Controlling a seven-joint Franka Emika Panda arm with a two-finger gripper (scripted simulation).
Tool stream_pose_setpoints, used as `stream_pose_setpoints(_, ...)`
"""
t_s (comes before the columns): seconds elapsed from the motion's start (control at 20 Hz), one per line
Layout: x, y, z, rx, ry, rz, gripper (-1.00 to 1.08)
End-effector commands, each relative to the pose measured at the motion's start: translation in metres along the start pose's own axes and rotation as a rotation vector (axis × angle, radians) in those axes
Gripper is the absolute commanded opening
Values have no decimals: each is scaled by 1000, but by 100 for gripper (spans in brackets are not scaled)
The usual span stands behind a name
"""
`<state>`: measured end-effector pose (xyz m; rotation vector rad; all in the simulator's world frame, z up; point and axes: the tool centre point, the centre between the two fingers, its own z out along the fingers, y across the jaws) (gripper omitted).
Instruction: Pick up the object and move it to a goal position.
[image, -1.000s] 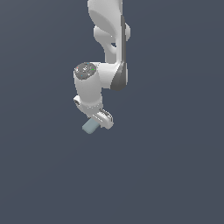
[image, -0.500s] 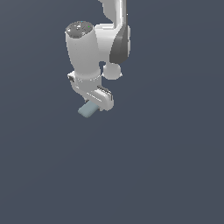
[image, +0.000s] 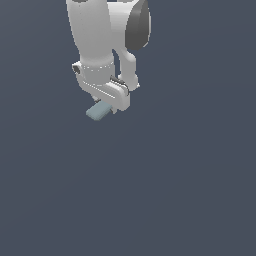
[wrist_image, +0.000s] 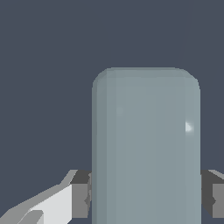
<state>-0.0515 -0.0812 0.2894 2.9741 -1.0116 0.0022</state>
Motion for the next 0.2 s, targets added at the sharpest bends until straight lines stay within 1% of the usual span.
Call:
stream_pose_setpoints(0.0, -1, 1, -7, -1, -1, 0, -100)
stream_pose_setpoints(0.15, -2, 1, -10, -1, -1, -1, -100)
